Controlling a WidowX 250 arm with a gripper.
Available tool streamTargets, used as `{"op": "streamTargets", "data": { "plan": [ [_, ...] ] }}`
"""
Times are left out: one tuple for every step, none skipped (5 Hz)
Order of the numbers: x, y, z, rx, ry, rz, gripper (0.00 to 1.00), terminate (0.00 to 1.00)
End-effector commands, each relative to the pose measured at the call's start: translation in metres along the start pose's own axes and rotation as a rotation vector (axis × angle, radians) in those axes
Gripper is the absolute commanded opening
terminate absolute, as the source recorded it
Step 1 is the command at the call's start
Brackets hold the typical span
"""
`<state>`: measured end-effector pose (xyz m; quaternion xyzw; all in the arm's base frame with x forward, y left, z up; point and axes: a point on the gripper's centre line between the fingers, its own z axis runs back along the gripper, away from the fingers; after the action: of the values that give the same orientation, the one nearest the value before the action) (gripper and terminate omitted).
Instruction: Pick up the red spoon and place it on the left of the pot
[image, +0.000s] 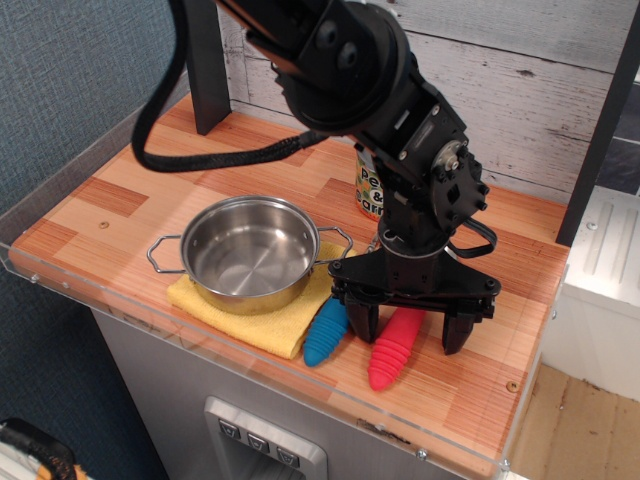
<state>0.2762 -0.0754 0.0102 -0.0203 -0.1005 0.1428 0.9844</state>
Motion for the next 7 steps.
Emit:
{"op": "streamTargets", "data": {
  "plan": [
    [0.000, -0.003, 0.001, -0.001, -0.020, 0.001, 0.00, 0.00],
    [-0.002, -0.007, 0.003, -0.010, -0.032, -0.048, 0.00, 0.00],
    [-0.002, 0.000, 0.015, -0.039, -0.035, -0.045, 0.00, 0.00],
    [0.000, 0.006, 0.039, -0.052, -0.064, -0.033, 0.00, 0.00],
    [0.002, 0.015, 0.055, -0.065, -0.065, -0.060, 0.00, 0.00],
    [0.005, 0.023, 0.071, -0.038, -0.079, -0.069, 0.00, 0.00],
    [0.010, 0.049, 0.079, -0.034, -0.051, -0.042, 0.00, 0.00]
  ]
}}
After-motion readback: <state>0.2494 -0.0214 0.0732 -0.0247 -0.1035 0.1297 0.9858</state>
